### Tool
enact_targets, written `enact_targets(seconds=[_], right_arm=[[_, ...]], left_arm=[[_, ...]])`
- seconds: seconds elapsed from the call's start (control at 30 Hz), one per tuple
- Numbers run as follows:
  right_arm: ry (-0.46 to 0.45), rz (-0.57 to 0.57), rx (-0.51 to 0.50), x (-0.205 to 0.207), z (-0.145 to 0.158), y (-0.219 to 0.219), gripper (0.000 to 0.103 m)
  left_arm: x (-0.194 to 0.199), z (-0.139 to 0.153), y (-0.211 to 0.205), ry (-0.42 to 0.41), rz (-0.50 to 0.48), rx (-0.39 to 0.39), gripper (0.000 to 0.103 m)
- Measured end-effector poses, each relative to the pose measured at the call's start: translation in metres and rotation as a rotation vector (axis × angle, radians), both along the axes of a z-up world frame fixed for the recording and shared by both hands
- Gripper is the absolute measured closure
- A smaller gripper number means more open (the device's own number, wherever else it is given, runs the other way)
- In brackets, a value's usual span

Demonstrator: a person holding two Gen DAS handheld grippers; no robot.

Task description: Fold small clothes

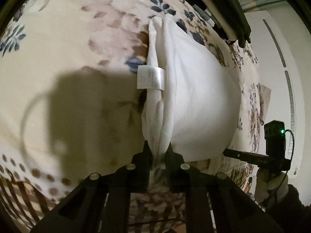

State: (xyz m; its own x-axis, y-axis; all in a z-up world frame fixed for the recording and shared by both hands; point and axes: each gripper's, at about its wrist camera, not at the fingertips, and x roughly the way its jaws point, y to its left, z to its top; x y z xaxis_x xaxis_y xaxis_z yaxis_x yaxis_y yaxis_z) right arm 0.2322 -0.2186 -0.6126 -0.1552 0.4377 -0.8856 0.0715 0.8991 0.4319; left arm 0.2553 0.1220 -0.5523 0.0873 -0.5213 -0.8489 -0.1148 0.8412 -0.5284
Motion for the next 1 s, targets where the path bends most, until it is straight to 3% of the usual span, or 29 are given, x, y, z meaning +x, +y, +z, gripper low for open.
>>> enact_targets(seconds=[0.1,0.17,0.2,0.23,0.3,0.33,0.37,0.4,0.57,0.7,0.77,0.8,0.83,0.87,0.9,1.0], right_arm=[[-0.011,0.034,-0.128,0.003,0.000,-0.010,0.103],[0.014,0.012,-0.087,0.004,-0.002,-0.017,0.103],[0.031,-0.007,-0.048,0.004,-0.002,-0.021,0.103],[0.042,-0.057,0.020,0.005,0.000,-0.027,0.101],[0.048,-0.124,0.084,0.009,0.001,-0.035,0.084],[0.047,-0.167,0.115,0.012,0.001,-0.040,0.056],[0.038,-0.199,0.141,0.014,0.001,-0.043,0.035],[0.026,-0.225,0.171,0.018,0.001,-0.044,0.032],[0.028,-0.305,0.367,0.042,-0.024,-0.040,0.031],[0.070,-0.327,0.461,0.062,-0.057,-0.025,0.031],[0.086,-0.333,0.495,0.067,-0.066,-0.018,0.030],[0.094,-0.336,0.502,0.069,-0.068,-0.015,0.030],[0.092,-0.338,0.500,0.070,-0.070,-0.007,0.037],[0.077,-0.338,0.506,0.070,-0.068,-0.005,0.058],[0.071,-0.331,0.509,0.073,-0.066,-0.009,0.070],[0.031,-0.304,0.466,0.074,-0.048,-0.001,0.083]], left_arm=[[0.001,-0.003,0.004,0.012,-0.014,-0.010,0.092],[0.002,-0.001,0.007,0.029,-0.022,-0.016,0.088],[0.002,-0.001,0.009,0.045,-0.016,-0.035,0.080],[0.002,0.000,0.013,0.061,0.008,-0.067,0.065],[-0.002,0.004,0.026,0.057,0.069,-0.112,0.047],[-0.002,0.004,0.033,0.046,0.112,-0.151,0.041],[-0.001,0.002,0.039,0.042,0.151,-0.174,0.039],[0.003,-0.001,0.042,0.040,0.172,-0.190,0.039],[0.044,-0.032,0.031,0.025,0.199,-0.286,0.039],[0.074,-0.047,-0.001,0.023,0.124,-0.308,0.039],[0.082,-0.043,-0.014,-0.004,0.086,-0.268,0.041],[0.082,-0.039,-0.019,-0.022,0.073,-0.249,0.055],[0.082,-0.035,-0.022,-0.033,0.057,-0.218,0.078],[0.082,-0.032,-0.025,-0.039,0.042,-0.208,0.082],[0.081,-0.028,-0.024,-0.045,0.038,-0.202,0.085],[0.079,-0.013,-0.023,-0.067,0.036,-0.187,0.086]])
